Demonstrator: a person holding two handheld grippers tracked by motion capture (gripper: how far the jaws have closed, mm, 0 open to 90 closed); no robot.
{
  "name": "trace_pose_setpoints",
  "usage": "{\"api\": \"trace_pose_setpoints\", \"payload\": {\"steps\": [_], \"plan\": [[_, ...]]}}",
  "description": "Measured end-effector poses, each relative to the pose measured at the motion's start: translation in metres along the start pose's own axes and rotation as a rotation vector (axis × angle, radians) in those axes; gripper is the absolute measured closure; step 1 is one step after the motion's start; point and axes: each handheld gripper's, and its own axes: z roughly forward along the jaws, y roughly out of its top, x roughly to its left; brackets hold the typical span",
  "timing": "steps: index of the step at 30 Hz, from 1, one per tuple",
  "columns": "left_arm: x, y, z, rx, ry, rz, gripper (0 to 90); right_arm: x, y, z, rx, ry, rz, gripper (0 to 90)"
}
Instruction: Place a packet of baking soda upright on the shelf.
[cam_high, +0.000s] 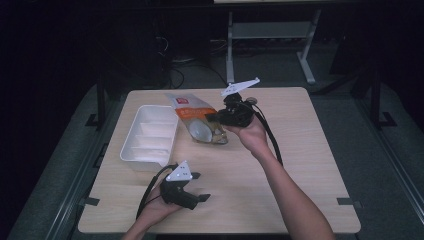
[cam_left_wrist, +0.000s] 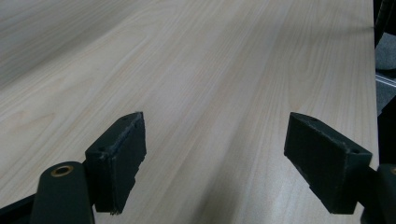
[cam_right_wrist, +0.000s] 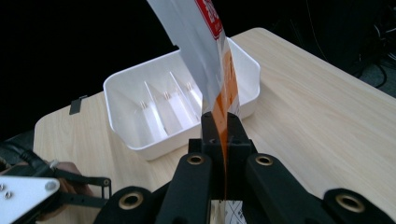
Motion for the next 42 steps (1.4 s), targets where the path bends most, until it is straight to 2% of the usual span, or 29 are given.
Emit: {"api": "trace_pose_setpoints", "payload": {"steps": [3, 19, 26, 42], "plan": [[0.000, 0.000, 0.000, -0.004, -0.010, -0.007, 20.0, 0.000, 0.007, 0.006, -0.006, 0.007, -0.003, 89.8], [0.000, -0.001, 0.000, 0.006, 0.001, 0.000, 20.1, 0.005, 0.039, 0.035, -0.022, 0.030, -0.020, 89.8], [0.000, -0.001, -0.001, 0.006, 0.002, 0.004, 20.2, 0.009, 0.056, 0.056, -0.022, 0.051, -0.036, 89.8], [0.002, -0.002, -0.002, -0.003, 0.002, -0.004, 20.4, 0.011, 0.080, 0.098, -0.018, 0.088, -0.049, 89.8]]}}
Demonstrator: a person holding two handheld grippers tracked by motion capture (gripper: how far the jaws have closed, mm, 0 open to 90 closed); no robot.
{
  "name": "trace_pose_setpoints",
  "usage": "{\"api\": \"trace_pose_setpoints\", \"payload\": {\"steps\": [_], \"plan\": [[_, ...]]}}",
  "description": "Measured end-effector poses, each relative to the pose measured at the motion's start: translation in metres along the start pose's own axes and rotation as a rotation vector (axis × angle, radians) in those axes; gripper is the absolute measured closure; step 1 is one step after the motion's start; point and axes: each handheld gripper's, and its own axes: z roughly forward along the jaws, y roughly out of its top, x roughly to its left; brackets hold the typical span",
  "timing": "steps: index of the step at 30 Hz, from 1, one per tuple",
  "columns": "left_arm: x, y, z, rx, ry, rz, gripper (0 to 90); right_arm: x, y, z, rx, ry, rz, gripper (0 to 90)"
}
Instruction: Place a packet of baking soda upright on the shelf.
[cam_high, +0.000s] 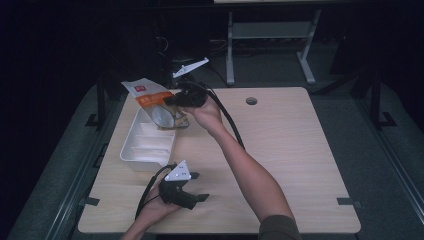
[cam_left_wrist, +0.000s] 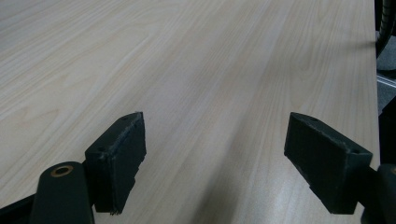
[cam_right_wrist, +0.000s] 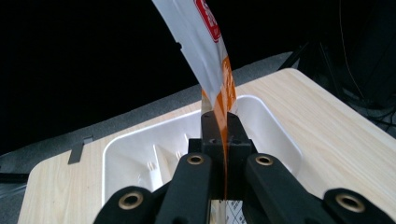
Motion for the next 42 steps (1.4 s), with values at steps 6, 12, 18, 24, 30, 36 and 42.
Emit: {"api": "trace_pose_setpoints", "payload": {"steps": [6, 12, 18, 24, 30, 36, 42], "plan": [[0.001, 0.000, 0.000, 0.001, 0.001, 0.001, 20.6, 0.001, 0.007, 0.015, 0.009, 0.008, -0.012, 89.8], [0.001, -0.001, -0.001, -0.003, 0.007, 0.000, 20.7, 0.001, 0.011, 0.036, 0.015, 0.021, -0.020, 89.8], [0.002, -0.001, -0.001, 0.001, 0.008, 0.003, 20.7, -0.003, 0.008, 0.056, 0.025, 0.022, -0.001, 89.8], [0.005, -0.002, -0.003, -0.006, 0.009, -0.006, 20.6, -0.008, -0.001, 0.073, 0.020, 0.030, 0.027, 89.8], [0.005, -0.002, -0.004, -0.001, 0.017, 0.000, 20.6, -0.016, -0.015, 0.085, -0.049, 0.072, 0.082, 89.8], [0.006, -0.003, -0.005, 0.004, 0.026, 0.003, 20.7, -0.021, -0.033, 0.097, -0.055, 0.076, 0.124, 89.7], [0.005, -0.002, -0.004, 0.012, 0.026, 0.008, 20.7, -0.031, -0.052, 0.100, -0.063, 0.079, 0.167, 89.2]]}}
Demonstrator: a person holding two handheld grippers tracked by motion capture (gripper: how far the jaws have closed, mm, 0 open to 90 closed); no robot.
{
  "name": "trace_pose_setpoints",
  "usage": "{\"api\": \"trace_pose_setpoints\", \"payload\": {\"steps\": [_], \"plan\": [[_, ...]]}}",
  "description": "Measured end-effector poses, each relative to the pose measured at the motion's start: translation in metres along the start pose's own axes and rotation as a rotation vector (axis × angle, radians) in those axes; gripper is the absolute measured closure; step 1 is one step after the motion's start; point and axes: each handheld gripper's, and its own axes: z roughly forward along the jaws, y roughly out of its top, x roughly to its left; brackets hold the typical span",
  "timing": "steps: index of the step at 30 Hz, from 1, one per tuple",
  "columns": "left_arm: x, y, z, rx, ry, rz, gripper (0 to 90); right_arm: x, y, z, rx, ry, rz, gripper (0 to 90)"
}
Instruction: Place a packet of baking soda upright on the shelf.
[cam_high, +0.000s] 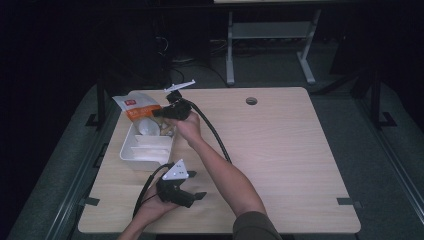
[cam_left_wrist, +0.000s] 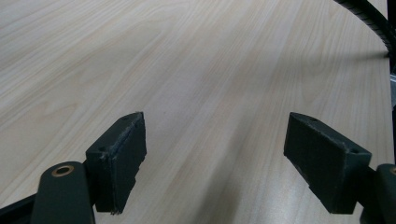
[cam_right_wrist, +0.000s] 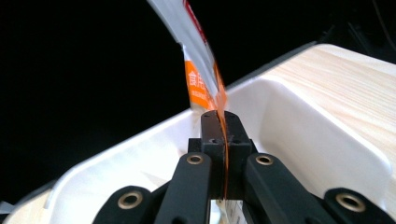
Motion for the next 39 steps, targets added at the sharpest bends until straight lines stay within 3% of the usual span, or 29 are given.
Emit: {"api": "trace_pose_setpoints", "payload": {"steps": [2, 5, 11, 14, 20, 39], "plan": [[0.000, 0.000, 0.000, 0.002, -0.001, 0.003, 20.7, 0.000, -0.001, 0.000, -0.001, 0.005, 0.001, 88.8], [0.000, 0.000, 0.000, 0.000, 0.000, 0.000, 20.7, 0.004, -0.002, -0.003, 0.051, -0.031, -0.052, 85.3], [0.000, 0.000, 0.000, -0.002, 0.002, -0.004, 20.6, 0.006, -0.008, -0.003, 0.161, -0.063, -0.100, 79.8], [0.001, 0.000, -0.001, -0.004, 0.004, -0.007, 20.6, 0.005, -0.016, -0.002, 0.200, -0.074, -0.098, 79.1], [0.001, 0.000, -0.001, -0.003, 0.004, -0.009, 20.7, -0.002, -0.022, -0.001, 0.208, -0.062, -0.073, 83.0], [-0.001, 0.001, 0.000, -0.001, 0.002, -0.003, 21.0, 0.001, -0.033, 0.008, 0.274, -0.147, -0.124, 86.8]]}}
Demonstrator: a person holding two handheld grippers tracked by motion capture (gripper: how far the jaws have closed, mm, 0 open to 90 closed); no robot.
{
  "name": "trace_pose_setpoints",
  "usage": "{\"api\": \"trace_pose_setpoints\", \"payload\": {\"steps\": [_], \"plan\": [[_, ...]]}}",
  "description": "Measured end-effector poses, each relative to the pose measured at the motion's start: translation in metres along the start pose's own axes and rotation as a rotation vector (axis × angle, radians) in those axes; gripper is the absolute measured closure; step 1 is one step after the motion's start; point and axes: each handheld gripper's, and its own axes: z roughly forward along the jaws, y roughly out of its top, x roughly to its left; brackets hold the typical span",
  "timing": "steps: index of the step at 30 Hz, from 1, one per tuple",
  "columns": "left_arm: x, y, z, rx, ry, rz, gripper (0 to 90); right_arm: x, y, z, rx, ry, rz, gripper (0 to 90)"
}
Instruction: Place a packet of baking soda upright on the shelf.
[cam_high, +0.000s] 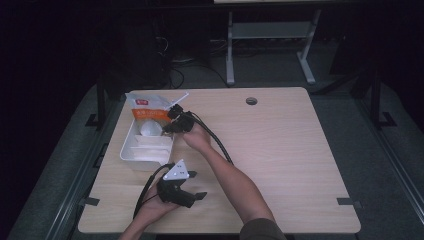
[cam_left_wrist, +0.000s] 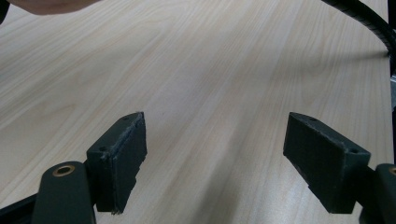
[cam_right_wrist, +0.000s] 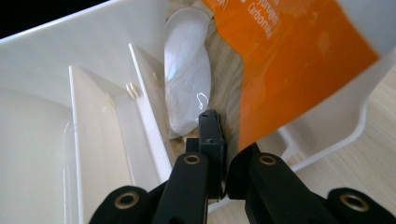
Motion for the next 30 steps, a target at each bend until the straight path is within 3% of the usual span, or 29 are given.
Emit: {"api": "trace_pose_setpoints", "payload": {"steps": [4, 7, 10, 12, 16, 23, 30], "plan": [[0.000, 0.000, 0.000, -0.003, 0.001, -0.001, 21.0, 0.001, 0.003, -0.002, 0.005, 0.008, -0.008, 85.5], [0.001, 0.000, -0.001, -0.005, 0.001, -0.005, 21.0, -0.004, 0.003, -0.003, -0.010, 0.036, 0.027, 86.9], [0.001, 0.000, -0.001, -0.005, 0.001, -0.005, 21.0, -0.004, -0.001, 0.000, -0.003, 0.031, 0.030, 88.8], [0.001, 0.000, 0.000, -0.001, 0.002, 0.000, 21.0, -0.002, -0.001, 0.002, 0.020, -0.005, -0.025, 89.1], [0.000, 0.000, 0.000, 0.001, 0.000, 0.001, 21.0, -0.002, 0.001, 0.001, 0.031, -0.006, -0.014, 87.6], [0.001, 0.000, 0.000, -0.002, -0.003, 0.000, 21.0, -0.007, 0.000, -0.008, -0.008, 0.047, 0.030, 80.4], [0.001, 0.000, 0.000, -0.001, -0.002, 0.003, 21.1, -0.011, -0.006, -0.026, -0.047, 0.065, 0.053, 76.9]]}}
